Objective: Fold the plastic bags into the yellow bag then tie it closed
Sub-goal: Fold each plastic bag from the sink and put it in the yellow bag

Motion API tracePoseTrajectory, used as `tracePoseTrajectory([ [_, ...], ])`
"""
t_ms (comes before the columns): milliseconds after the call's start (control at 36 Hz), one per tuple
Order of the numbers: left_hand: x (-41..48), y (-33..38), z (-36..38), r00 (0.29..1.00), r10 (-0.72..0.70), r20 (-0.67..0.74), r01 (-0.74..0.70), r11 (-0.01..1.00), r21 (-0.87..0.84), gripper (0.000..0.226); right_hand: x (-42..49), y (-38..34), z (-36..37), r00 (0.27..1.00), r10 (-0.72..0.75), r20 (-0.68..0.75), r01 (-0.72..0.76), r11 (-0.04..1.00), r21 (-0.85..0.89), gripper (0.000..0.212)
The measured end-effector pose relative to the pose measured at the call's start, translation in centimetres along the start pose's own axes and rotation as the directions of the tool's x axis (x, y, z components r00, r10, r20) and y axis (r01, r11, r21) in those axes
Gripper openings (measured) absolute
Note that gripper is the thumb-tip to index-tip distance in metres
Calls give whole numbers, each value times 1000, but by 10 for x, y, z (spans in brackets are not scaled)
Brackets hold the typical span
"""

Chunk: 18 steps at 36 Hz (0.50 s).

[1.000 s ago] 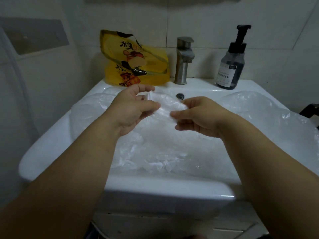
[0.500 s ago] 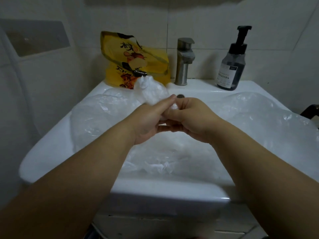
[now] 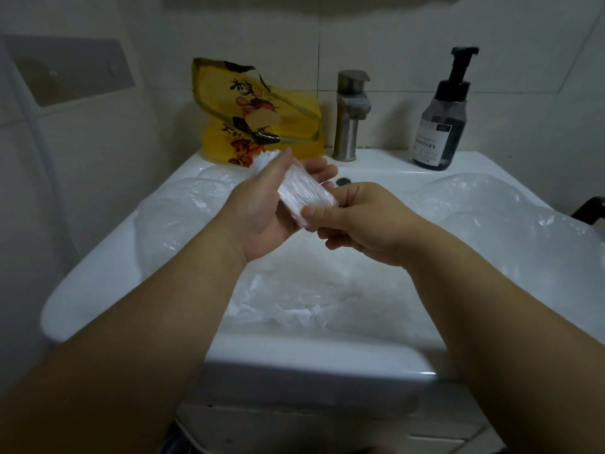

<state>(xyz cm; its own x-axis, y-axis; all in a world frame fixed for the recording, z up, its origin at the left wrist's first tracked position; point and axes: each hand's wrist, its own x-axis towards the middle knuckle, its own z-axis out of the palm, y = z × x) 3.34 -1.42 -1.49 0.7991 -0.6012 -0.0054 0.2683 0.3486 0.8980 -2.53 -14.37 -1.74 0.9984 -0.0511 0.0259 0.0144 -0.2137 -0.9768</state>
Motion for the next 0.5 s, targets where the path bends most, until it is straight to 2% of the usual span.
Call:
tracePoseTrajectory([
  [306,3,0,-4,996,-3,-85,14,992,126,45,1,1,-2,1000,-6,-7,5,998,-63,9],
  [417,7,1,-10,973,65,-222,-22,981,193,19,3,2,-5,999,36,-27,-35,999,38,6],
  [500,7,2,-14,966,110,-235,-68,982,178,9,5,3,-7,995,77,-60,-63,977,206,10],
])
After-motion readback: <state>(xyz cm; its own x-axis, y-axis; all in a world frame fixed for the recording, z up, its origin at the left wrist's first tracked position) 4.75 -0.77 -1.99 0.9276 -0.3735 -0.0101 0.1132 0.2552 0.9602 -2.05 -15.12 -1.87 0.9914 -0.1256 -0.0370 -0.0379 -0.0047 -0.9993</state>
